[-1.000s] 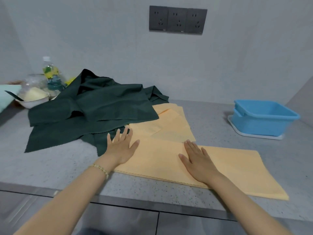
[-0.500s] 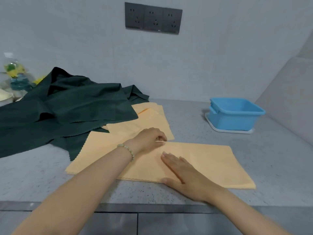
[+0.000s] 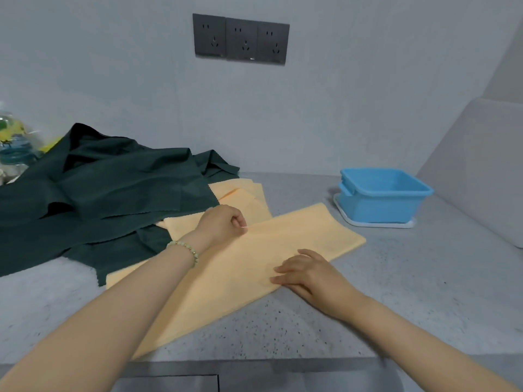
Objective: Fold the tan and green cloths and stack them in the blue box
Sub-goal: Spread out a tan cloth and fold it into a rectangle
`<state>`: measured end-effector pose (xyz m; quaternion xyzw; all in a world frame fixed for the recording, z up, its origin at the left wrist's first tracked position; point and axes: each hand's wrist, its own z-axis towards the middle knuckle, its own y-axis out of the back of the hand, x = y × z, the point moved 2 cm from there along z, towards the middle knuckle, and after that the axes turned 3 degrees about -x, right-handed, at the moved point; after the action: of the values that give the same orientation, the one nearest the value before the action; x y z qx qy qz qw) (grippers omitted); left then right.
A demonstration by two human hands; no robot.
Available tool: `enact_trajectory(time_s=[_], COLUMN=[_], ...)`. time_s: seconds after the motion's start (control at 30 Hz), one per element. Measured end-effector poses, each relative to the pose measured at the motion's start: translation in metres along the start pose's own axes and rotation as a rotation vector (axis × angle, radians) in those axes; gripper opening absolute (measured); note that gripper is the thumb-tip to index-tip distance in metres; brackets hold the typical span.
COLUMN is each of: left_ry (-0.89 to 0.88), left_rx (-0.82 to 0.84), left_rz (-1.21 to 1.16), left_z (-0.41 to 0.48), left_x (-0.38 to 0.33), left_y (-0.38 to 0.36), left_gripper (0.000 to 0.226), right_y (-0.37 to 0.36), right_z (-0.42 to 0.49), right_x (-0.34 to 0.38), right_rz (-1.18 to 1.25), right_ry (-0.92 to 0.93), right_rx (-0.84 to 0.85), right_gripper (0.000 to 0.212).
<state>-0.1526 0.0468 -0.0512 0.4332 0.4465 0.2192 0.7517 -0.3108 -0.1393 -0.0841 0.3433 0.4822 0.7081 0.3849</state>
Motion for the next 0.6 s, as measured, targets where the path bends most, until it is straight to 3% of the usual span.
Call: enact_trajectory(time_s=[0.2, 0.37, 0.47, 0.6], left_ry=[0.124, 0.078, 0.074, 0.041], left_rx=[-0.015, -0.027, -0.053, -0.087], left_rz=[-0.105, -0.163, -0.161, -0.129], left_z=[0.004, 0.017, 0.024, 0.019], left_x=[0.009, -0.014, -0.027, -0.034], left_y=[-0.014, -0.038, -0.052, -0.056], left_gripper=[0.009, 0.019, 0.021, 0.024], right_y=[0.0, 0.004, 0.007, 0.009], right_z=[0.007, 0.012, 0.011, 0.0], right_x=[-0.068, -0.114, -0.132, -0.131], right_rz=[-0.136, -0.22, -0.28, -0.15], right_ry=[-0.202, -0.41, -0.469, -0.457], right_rx=[-0.029, -0.084, -0.071, -0.153], right_gripper=[0.027, 0.03, 0.033, 0.033])
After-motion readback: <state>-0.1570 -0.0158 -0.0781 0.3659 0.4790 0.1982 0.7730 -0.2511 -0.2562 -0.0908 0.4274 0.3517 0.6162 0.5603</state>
